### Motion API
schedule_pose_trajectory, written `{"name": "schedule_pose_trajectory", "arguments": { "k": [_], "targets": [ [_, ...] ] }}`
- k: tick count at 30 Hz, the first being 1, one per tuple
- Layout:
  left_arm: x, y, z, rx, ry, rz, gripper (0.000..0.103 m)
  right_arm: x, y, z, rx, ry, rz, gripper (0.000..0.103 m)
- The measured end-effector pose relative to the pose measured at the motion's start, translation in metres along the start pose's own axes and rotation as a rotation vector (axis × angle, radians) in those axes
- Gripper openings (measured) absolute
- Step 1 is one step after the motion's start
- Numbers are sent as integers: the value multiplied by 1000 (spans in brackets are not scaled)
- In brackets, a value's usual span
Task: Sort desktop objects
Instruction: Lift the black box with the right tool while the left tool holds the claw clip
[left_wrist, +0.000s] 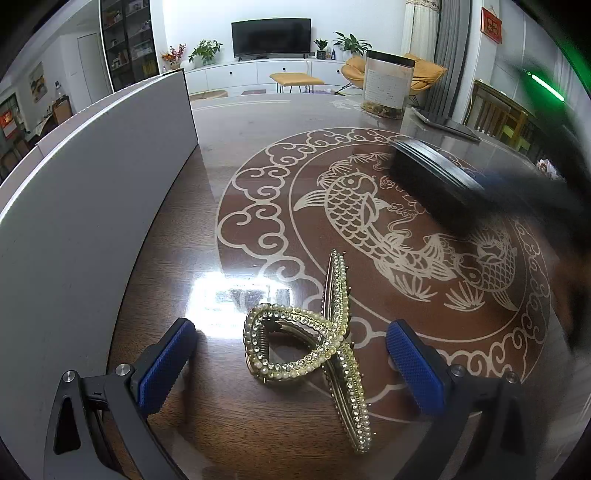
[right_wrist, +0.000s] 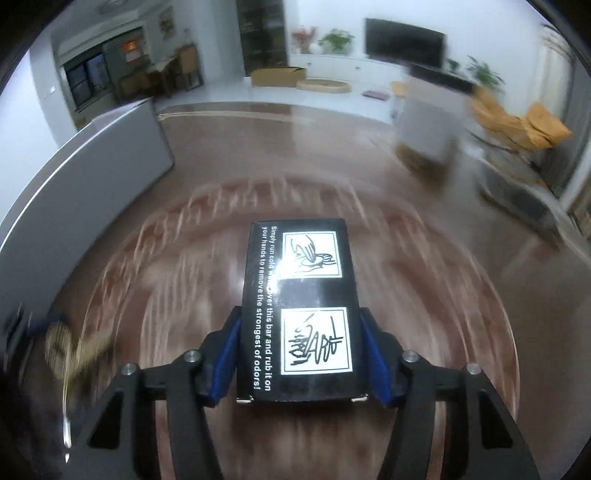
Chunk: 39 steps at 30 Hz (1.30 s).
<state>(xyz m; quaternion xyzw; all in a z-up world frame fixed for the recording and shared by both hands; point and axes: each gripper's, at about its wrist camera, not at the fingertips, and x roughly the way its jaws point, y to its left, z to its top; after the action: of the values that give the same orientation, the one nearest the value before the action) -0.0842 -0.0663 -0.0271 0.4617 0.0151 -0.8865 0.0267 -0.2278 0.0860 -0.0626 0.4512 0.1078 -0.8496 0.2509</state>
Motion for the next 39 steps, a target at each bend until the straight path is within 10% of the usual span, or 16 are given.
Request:
{"name": "schedule_pose_trajectory", "arguments": {
  "k": [6,9,14,39],
  "targets": [
    [0,0,0,0,0,0,103,-83,-2,-116,142,-24,-112,60],
    [1,0,0,0,0,0,103,-90,-9,-145,166,-35,-145,86],
    [1,0,1,0,-1,0,103,-87,-1,-147,141,-21,-160,103],
    [1,0,0,0,-2,-1,103,-84,1,-144,144,-17,-165,103]
  ]
}}
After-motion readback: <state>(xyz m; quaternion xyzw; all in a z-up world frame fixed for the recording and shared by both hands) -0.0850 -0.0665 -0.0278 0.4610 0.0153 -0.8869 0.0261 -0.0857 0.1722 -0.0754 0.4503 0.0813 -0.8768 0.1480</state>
